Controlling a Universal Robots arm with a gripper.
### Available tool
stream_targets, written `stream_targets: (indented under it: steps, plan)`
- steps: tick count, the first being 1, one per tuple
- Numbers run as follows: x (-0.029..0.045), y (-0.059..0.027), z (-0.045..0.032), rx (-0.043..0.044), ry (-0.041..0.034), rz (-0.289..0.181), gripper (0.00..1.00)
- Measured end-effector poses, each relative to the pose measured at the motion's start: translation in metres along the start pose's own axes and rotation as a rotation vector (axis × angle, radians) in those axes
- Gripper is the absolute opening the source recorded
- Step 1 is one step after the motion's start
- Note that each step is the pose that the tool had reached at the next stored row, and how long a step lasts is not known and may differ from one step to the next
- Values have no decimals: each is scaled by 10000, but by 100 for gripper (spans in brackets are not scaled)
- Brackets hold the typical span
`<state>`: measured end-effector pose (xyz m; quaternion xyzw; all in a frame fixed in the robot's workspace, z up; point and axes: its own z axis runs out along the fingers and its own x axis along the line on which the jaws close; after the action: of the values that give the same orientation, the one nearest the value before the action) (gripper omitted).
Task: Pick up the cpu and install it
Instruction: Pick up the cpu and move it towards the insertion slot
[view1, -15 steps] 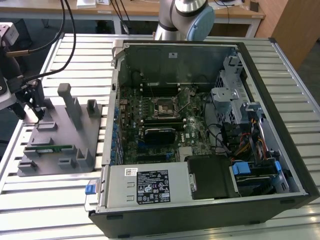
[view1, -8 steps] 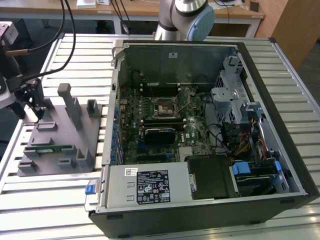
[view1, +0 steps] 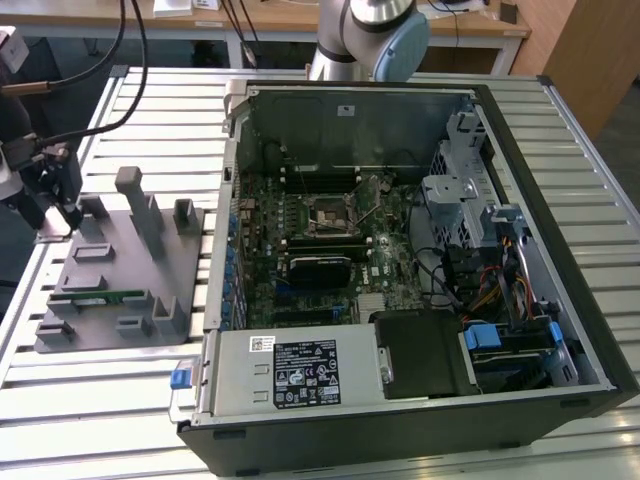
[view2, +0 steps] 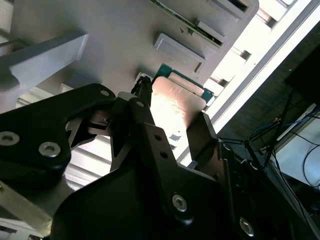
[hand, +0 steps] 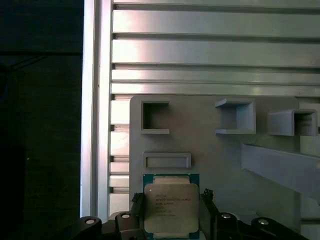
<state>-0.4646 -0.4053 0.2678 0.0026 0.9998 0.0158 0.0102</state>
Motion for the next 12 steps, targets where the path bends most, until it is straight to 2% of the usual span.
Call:
stream_targets:
  steps: [7,12]
  plan:
    - [-4,11,-198,0,1,-1,53]
    - [-7,23,-370,1,1,0,53]
